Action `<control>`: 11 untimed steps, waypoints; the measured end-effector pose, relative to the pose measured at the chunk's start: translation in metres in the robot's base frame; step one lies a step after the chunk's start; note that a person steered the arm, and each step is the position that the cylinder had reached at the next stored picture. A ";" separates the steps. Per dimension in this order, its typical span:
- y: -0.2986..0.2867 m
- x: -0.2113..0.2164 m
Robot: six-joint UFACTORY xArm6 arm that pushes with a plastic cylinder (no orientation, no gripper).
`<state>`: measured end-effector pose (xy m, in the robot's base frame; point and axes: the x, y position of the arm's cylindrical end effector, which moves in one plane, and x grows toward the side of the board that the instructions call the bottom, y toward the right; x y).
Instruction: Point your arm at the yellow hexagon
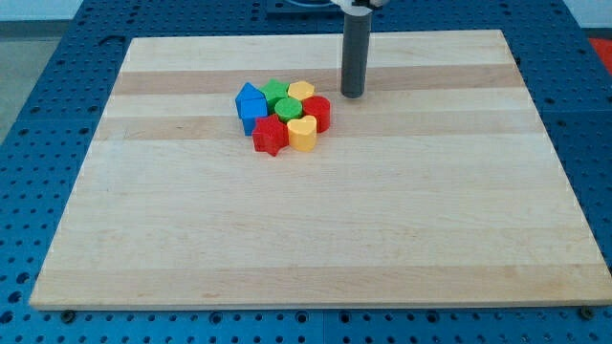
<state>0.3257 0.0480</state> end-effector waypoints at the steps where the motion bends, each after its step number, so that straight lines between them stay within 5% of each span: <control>1: 0.000 0.008; 11: 0.005 -0.009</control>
<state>0.3169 0.0535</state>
